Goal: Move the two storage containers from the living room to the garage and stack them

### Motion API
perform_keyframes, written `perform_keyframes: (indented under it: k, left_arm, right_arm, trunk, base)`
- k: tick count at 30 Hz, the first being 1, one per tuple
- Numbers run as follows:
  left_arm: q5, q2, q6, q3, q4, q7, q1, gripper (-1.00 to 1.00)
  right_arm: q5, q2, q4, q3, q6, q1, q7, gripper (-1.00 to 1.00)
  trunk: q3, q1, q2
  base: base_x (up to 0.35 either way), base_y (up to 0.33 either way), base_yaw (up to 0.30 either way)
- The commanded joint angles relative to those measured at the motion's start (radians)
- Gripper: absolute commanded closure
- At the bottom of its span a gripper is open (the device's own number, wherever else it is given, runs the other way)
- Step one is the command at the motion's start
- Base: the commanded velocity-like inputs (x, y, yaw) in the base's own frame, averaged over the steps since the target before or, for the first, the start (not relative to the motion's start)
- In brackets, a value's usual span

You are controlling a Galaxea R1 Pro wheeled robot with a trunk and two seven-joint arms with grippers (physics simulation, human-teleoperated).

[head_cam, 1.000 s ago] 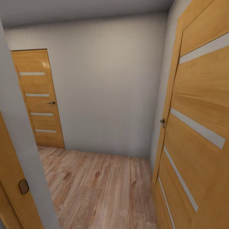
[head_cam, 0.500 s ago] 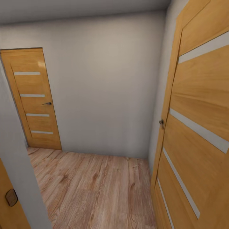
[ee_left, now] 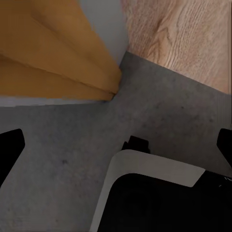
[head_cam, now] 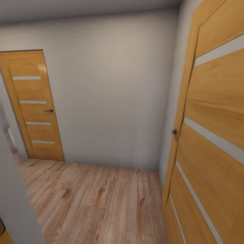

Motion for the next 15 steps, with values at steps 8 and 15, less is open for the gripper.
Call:
perform_keyframes:
  k: [8,15]
  left_arm:
    - [0.004,0.000,-0.004,0.003,0.000,0.000,-0.001,-1.00]
    - [0.004,0.000,-0.004,0.004,0.000,0.000,-0.001,-1.00]
  right_arm:
    - [-0.005,0.000,0.003,0.008,-0.006,-0.001,-0.002,-1.00]
    - [-0.005,0.000,0.003,0.009,-0.006,-0.001,-0.002,-1.00]
  trunk:
    - [-0.001,0.001,-0.001]
    - [-0.001,0.001,-0.001]
  base:
    - [0.296,0.000,0.000]
    - [0.294,0.000,0.000]
